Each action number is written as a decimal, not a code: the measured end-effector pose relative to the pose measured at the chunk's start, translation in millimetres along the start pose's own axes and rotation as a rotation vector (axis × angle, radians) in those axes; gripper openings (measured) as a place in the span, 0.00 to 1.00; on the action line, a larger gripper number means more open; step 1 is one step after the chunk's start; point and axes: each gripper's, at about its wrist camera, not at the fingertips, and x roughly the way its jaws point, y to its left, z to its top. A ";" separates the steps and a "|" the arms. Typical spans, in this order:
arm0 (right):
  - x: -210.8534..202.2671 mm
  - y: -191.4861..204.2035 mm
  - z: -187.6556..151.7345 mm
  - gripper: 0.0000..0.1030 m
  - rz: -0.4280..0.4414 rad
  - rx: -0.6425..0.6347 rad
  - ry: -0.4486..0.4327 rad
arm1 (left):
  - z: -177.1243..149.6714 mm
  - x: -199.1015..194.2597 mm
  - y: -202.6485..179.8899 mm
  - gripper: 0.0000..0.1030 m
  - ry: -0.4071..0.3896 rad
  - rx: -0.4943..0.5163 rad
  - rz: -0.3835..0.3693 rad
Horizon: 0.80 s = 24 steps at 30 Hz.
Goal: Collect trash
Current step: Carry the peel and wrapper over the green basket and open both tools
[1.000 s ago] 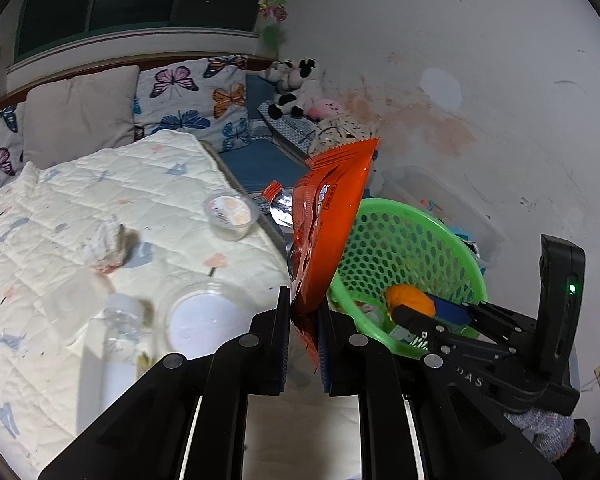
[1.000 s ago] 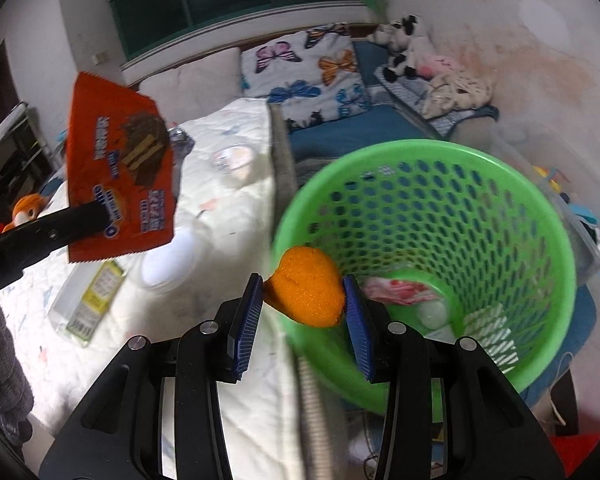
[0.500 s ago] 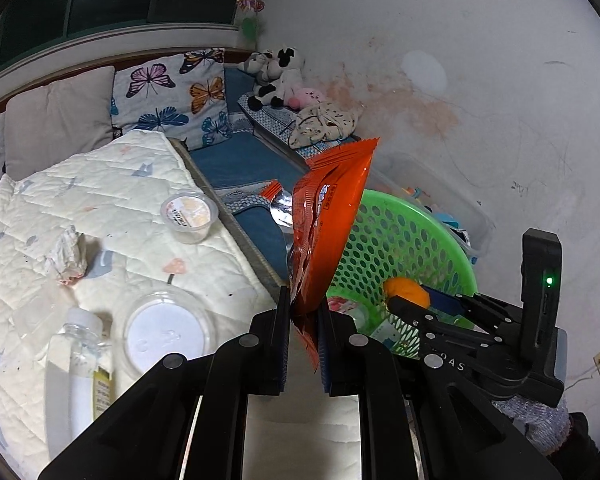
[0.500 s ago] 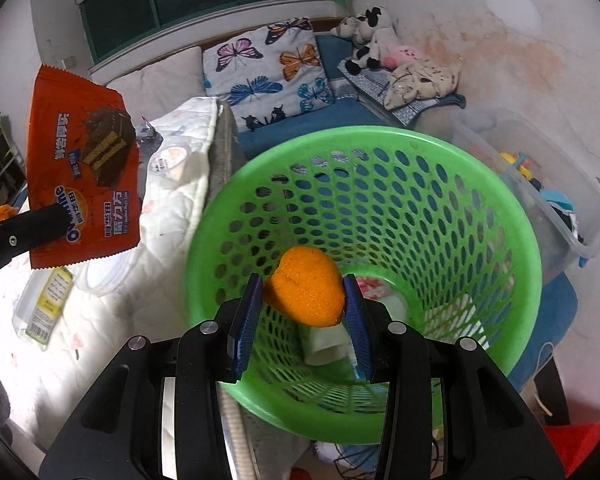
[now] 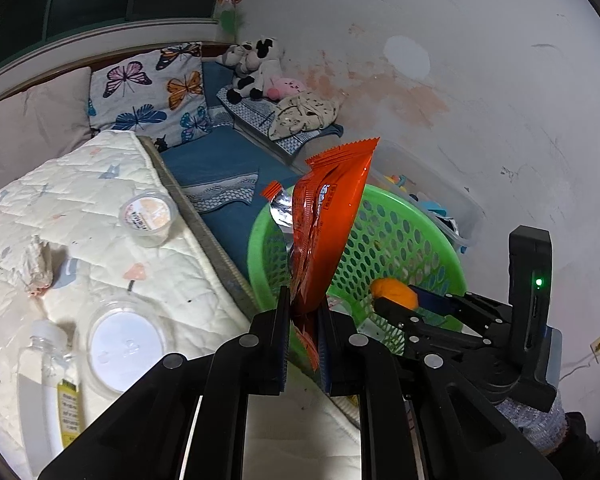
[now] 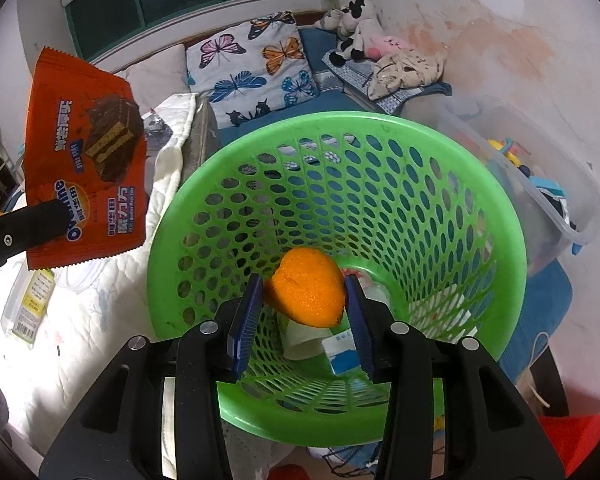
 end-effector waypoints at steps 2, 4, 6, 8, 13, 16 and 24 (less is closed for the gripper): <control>0.2 -2.6 -1.0 0.43 -0.001 0.004 0.001 | 0.2 4.3 -1.9 0.12 0.009 0.000 -0.007; -0.8 -4.1 -2.1 0.43 -0.001 0.007 0.001 | -0.9 7.8 -3.6 0.12 0.017 -0.002 -0.014; -1.4 -5.9 -3.4 0.44 -0.003 0.010 0.001 | -1.7 11.6 -5.3 0.12 0.024 -0.002 -0.019; -2.4 -8.3 -3.6 0.45 -0.003 0.015 -0.001 | -2.4 14.6 -7.2 0.12 0.030 0.000 -0.024; -4.6 -11.0 -3.7 0.48 -0.005 0.022 -0.007 | -2.7 20.3 -12.6 0.12 0.042 0.008 -0.030; -6.7 -12.5 -3.9 0.51 -0.006 0.025 -0.012 | -2.5 24.6 -15.5 0.12 0.050 0.009 -0.034; -15.1 -18.9 -5.0 0.60 -0.005 0.034 -0.030 | -2.8 38.8 -19.5 0.12 0.082 0.007 -0.037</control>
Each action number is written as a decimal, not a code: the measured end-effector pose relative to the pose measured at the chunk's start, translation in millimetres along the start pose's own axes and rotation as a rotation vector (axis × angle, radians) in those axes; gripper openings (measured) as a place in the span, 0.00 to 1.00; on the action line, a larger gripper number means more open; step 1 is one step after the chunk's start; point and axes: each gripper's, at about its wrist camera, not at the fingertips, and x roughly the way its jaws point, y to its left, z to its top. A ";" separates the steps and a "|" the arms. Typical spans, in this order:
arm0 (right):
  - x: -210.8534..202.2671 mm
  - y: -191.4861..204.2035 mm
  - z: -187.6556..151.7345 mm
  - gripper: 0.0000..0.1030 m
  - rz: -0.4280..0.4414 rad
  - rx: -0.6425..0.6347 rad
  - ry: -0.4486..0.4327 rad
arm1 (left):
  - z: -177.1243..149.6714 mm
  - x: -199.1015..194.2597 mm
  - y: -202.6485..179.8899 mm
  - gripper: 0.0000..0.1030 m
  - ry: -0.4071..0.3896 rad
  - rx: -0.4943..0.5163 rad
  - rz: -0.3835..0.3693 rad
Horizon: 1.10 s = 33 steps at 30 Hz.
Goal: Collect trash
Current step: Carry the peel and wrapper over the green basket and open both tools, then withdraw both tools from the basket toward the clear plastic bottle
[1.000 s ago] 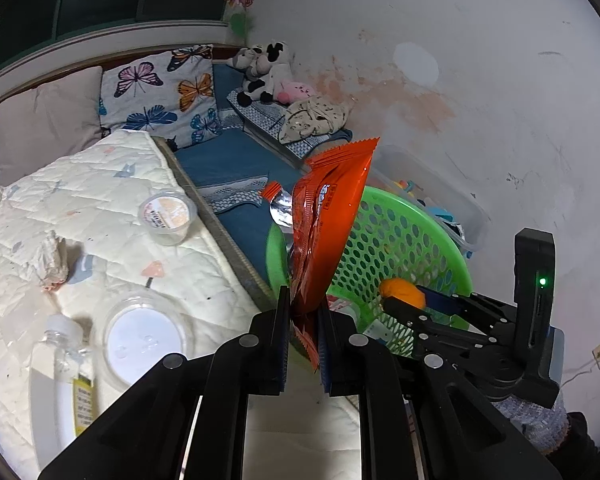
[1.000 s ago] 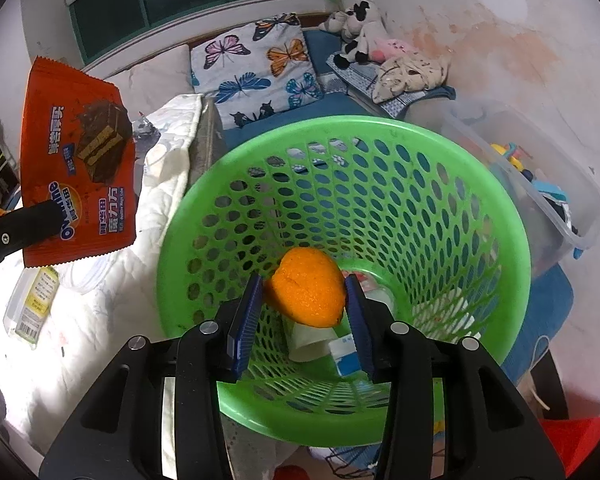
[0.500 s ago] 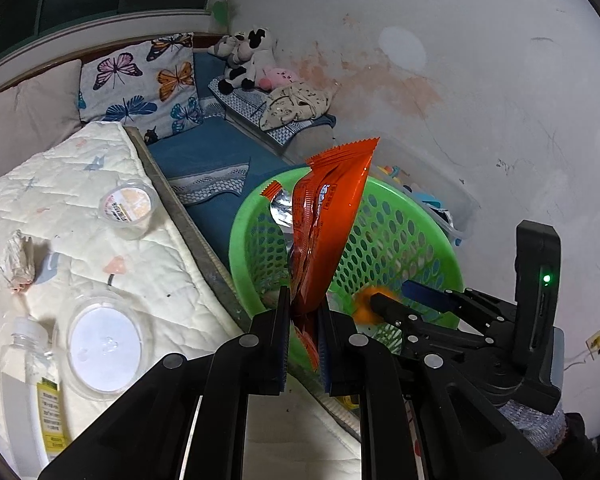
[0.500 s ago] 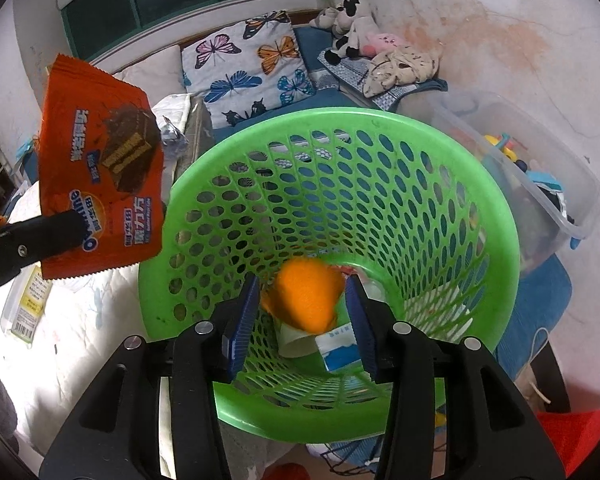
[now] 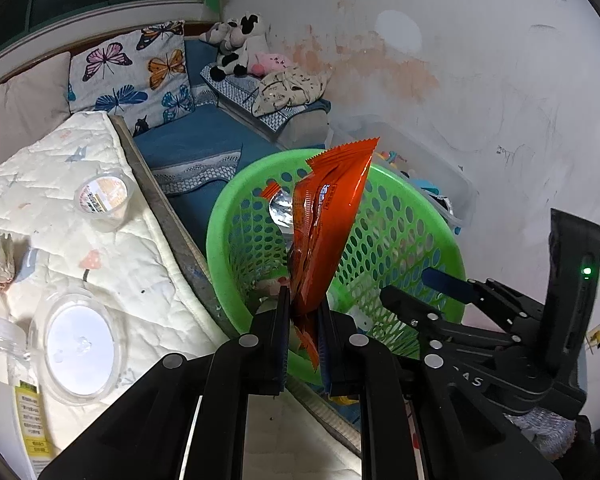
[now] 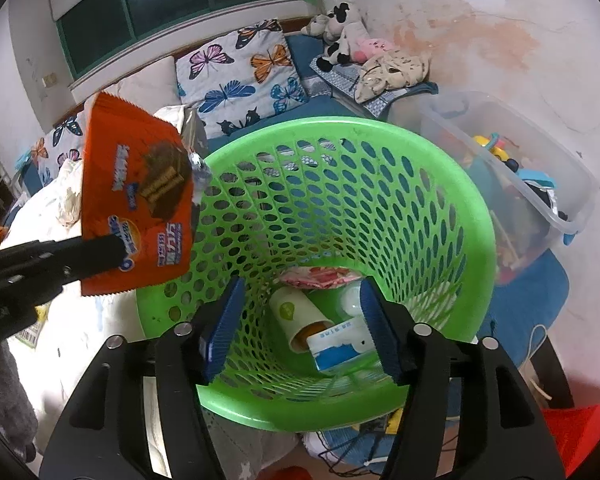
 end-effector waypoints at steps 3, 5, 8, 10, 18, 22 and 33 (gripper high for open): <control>-1.7 -1.5 0.2 0.64 0.004 0.008 -0.003 | -0.2 4.2 -1.1 0.12 0.008 0.002 -0.002; -2.7 -2.0 0.4 0.68 0.004 0.009 -0.007 | -0.2 7.3 -1.9 0.12 0.014 0.005 -0.001; -3.2 -2.2 0.4 0.72 0.002 0.013 -0.011 | -1.0 10.0 -1.7 0.12 0.021 0.003 -0.002; -3.2 -2.3 0.4 0.72 0.003 0.015 -0.013 | -1.3 12.3 -1.4 0.12 0.026 0.003 0.001; -5.9 -5.8 1.3 0.73 -0.003 0.028 -0.022 | -1.8 17.3 0.2 0.12 0.035 -0.003 0.003; -9.4 -8.2 0.2 0.83 -0.008 0.034 -0.039 | -2.1 18.6 -0.1 0.12 0.037 -0.001 0.003; -15.1 -6.5 0.1 0.90 -0.037 0.022 -0.074 | -5.8 18.8 2.2 0.13 0.047 -0.003 0.002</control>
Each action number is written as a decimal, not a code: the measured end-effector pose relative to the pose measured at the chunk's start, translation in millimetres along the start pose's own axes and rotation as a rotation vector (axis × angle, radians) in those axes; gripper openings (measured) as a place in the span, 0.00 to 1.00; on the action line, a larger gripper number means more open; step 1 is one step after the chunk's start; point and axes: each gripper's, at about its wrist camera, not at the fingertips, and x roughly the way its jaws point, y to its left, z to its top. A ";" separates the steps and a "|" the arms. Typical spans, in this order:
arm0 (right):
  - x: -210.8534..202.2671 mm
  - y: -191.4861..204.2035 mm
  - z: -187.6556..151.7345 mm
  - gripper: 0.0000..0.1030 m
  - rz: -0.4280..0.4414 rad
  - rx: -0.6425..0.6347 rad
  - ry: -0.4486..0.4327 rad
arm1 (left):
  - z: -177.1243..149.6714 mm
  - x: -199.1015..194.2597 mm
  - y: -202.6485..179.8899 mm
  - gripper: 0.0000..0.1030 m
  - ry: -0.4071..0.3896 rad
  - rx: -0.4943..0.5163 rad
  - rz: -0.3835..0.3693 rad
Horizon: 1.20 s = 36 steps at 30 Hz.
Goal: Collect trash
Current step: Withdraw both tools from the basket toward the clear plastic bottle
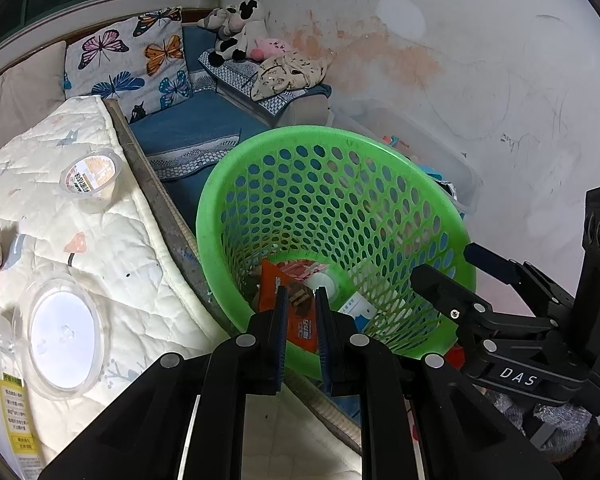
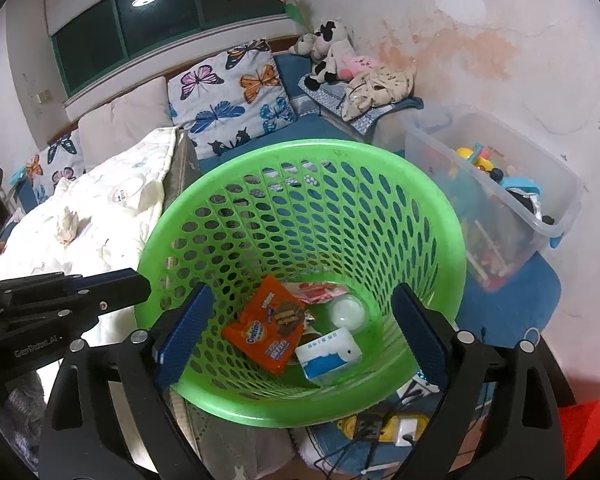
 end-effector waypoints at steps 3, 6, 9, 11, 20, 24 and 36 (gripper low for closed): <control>-1.6 1.8 -0.8 0.92 -0.016 -0.006 -0.011 | -2.7 -0.7 1.9 0.13 0.002 -0.004 0.000; -3.4 4.7 -1.1 0.93 -0.023 -0.008 -0.024 | -5.8 -3.7 4.3 0.15 0.002 -0.009 0.002; -4.4 8.1 -2.6 0.94 -0.016 -0.012 -0.023 | -8.5 -9.6 8.1 0.24 -0.008 -0.020 0.008; -4.6 11.5 -3.3 0.94 -0.015 -0.023 -0.019 | -10.2 -13.8 11.5 0.28 -0.015 -0.028 0.013; -6.4 28.4 -9.5 0.94 0.012 -0.041 -0.011 | -21.9 -34.7 26.7 0.40 -0.042 -0.066 0.042; -7.9 36.8 -11.6 0.94 0.027 -0.046 -0.010 | -29.4 -45.1 36.8 0.46 -0.053 -0.087 0.065; -3.3 64.3 -17.5 0.94 0.070 -0.069 0.007 | -50.9 -82.7 67.5 0.64 -0.110 -0.118 0.172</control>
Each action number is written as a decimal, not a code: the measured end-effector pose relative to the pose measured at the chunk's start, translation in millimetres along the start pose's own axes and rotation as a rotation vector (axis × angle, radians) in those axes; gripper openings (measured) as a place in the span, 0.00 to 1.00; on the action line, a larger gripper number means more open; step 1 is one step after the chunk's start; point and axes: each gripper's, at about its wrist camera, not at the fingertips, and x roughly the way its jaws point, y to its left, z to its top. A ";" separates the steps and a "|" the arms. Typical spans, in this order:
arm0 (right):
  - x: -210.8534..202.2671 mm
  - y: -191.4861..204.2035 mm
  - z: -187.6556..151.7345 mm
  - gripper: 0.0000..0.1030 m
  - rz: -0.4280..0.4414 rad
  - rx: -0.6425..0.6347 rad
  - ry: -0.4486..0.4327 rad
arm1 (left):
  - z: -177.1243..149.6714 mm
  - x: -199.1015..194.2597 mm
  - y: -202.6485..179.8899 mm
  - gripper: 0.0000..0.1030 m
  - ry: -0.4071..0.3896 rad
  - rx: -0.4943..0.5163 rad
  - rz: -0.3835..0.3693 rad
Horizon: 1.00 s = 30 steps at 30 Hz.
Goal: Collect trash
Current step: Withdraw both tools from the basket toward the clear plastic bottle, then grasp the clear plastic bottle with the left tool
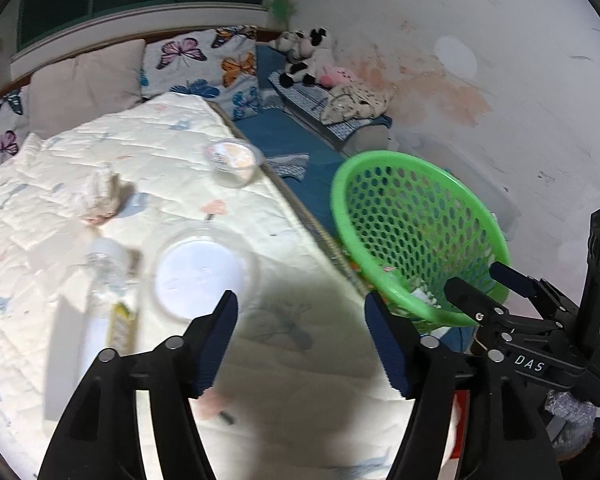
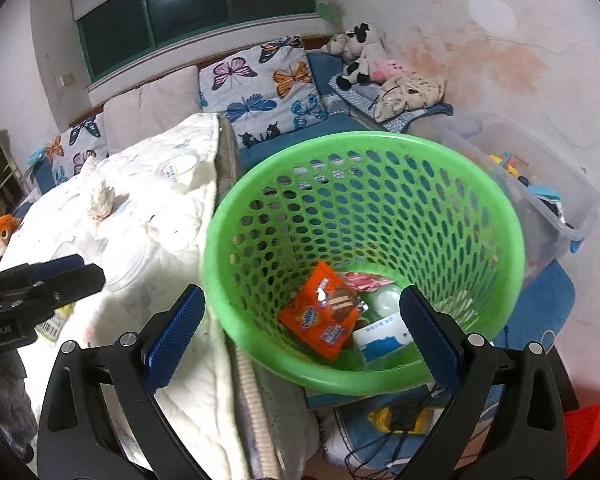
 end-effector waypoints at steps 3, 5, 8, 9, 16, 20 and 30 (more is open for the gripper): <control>1.0 7.3 0.2 0.94 0.011 -0.017 0.003 | -1.6 -6.8 13.3 0.67 -0.009 -0.012 0.027; 1.6 12.5 0.1 0.94 0.020 -0.027 0.004 | -3.9 -11.9 23.9 0.68 -0.015 -0.023 0.051; 3.1 18.6 0.4 0.94 0.032 -0.036 0.007 | -6.8 -19.6 37.6 0.70 -0.028 -0.036 0.080; 3.7 20.6 0.2 0.94 0.035 -0.039 0.008 | -7.2 -21.5 41.8 0.71 -0.032 -0.040 0.089; 7.6 37.3 -3.9 0.95 0.059 -0.069 0.023 | -15.1 -33.5 74.8 0.73 -0.039 -0.086 0.141; 9.8 46.6 -6.0 0.95 0.075 -0.088 0.031 | -20.0 -37.7 87.1 0.74 -0.038 -0.099 0.161; 12.3 61.6 -7.6 0.95 0.104 -0.115 0.042 | -25.8 -33.8 108.1 0.77 -0.006 -0.103 0.205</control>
